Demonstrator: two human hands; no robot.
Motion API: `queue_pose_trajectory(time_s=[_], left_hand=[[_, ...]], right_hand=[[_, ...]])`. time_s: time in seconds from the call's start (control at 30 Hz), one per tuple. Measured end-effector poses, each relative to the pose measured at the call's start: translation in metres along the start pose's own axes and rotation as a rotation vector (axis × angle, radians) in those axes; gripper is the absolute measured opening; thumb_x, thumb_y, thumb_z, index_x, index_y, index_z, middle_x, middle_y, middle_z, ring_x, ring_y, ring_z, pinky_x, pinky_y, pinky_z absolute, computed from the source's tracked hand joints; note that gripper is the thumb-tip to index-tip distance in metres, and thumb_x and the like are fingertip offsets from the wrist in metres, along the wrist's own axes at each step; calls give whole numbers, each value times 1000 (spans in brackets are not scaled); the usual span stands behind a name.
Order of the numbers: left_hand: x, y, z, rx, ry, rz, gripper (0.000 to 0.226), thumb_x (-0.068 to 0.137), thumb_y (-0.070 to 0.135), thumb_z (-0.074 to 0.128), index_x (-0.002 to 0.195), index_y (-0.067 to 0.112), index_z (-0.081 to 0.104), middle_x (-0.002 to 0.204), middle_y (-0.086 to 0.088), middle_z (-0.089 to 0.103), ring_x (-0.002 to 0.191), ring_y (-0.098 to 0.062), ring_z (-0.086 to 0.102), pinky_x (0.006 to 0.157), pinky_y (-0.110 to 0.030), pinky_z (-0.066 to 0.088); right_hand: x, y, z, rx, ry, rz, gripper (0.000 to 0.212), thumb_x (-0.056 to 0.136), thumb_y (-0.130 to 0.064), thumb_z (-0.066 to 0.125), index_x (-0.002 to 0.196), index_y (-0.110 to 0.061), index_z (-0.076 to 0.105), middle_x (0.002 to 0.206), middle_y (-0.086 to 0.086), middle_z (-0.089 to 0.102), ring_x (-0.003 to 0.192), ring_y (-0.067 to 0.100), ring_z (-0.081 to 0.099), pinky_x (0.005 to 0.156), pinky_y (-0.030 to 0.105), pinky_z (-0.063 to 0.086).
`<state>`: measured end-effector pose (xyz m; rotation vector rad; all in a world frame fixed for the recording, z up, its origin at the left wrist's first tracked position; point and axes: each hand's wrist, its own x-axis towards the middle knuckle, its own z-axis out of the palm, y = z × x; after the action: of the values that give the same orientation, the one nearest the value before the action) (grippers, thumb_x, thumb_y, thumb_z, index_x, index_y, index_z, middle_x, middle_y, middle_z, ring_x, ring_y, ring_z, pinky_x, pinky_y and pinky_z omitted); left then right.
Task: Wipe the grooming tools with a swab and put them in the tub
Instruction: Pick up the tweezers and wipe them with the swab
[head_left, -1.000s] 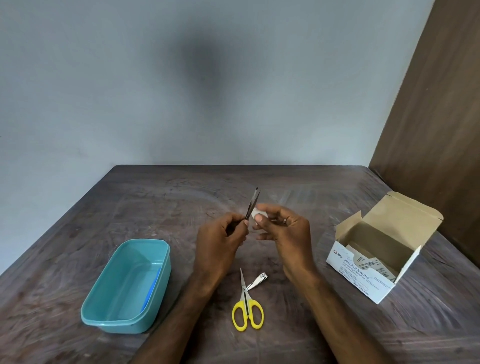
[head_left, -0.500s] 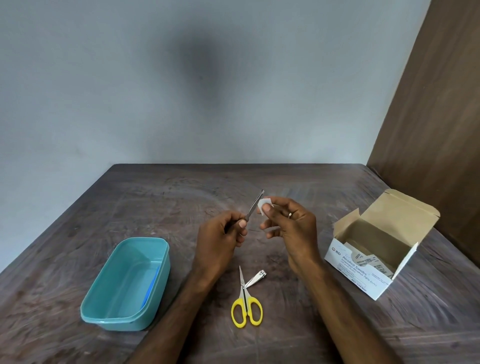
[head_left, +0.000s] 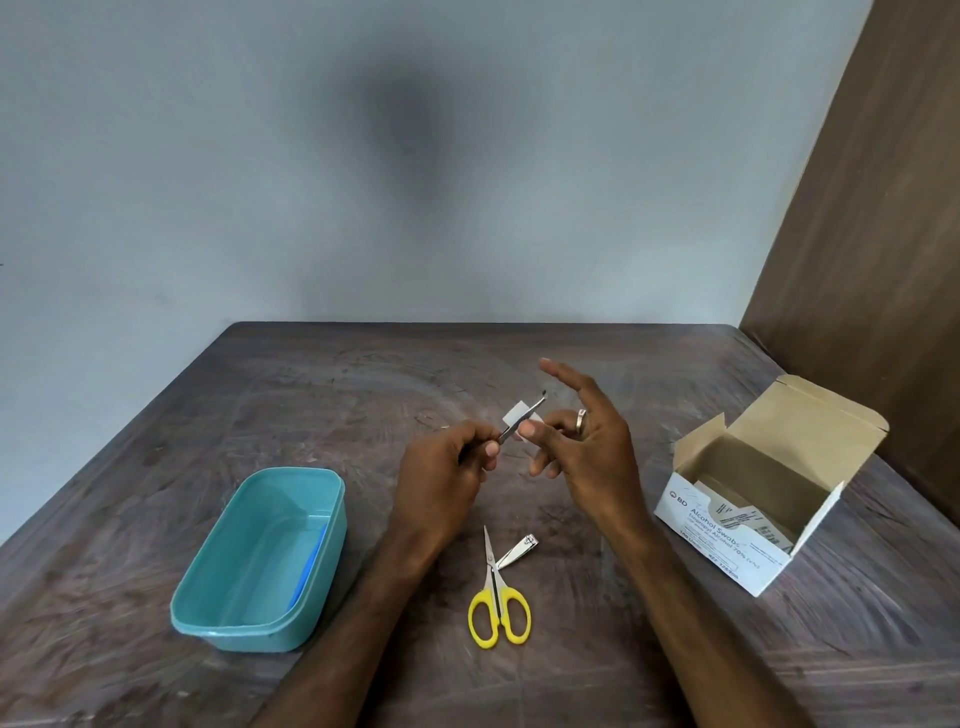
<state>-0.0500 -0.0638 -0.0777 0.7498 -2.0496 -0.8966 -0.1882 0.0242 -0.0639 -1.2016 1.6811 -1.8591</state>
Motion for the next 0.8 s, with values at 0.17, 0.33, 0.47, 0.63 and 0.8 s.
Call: queue_pose_trajectory(time_s=[0.17, 0.33, 0.47, 0.63, 0.8], left_hand=[[-1, 2, -4, 245, 21, 135, 17, 88, 5, 66, 97, 16, 76, 73, 5, 69, 65, -10, 60, 60, -24, 46], [-1, 3, -4, 366, 27, 198, 22, 86, 4, 68, 101, 17, 76, 78, -2, 70, 67, -12, 56, 59, -21, 36], [-1, 6, -4, 378, 31, 190, 21, 86, 4, 68, 103, 15, 75, 81, -4, 69, 71, -14, 57, 58, -16, 31], [0, 7, -4, 382, 13, 155, 20, 87, 6, 68, 102, 17, 75, 83, -3, 70, 75, -15, 59, 57, -11, 25], [-2, 9, -4, 366, 8, 141, 23, 88, 5, 64, 105, 16, 74, 89, -2, 72, 81, -16, 63, 65, -17, 35]], right_hand=[[-1, 3, 0, -103, -104, -13, 51, 85, -11, 76, 118, -48, 65, 79, 4, 75, 51, 22, 68, 51, 30, 51], [1, 10, 1, -143, -150, 47, 41, 85, -13, 76, 115, -40, 70, 92, 0, 77, 55, 22, 71, 51, 30, 51], [1, 11, 2, -112, -152, 74, 27, 86, -11, 76, 101, -33, 73, 88, 2, 78, 55, 24, 71, 50, 29, 50], [1, 11, 4, -69, -169, 123, 11, 87, -7, 74, 93, -17, 73, 85, 5, 78, 55, 24, 71, 48, 28, 47], [-2, 3, 2, -16, -196, 153, 13, 85, -18, 78, 95, -12, 73, 88, 5, 79, 62, 28, 72, 51, 30, 50]])
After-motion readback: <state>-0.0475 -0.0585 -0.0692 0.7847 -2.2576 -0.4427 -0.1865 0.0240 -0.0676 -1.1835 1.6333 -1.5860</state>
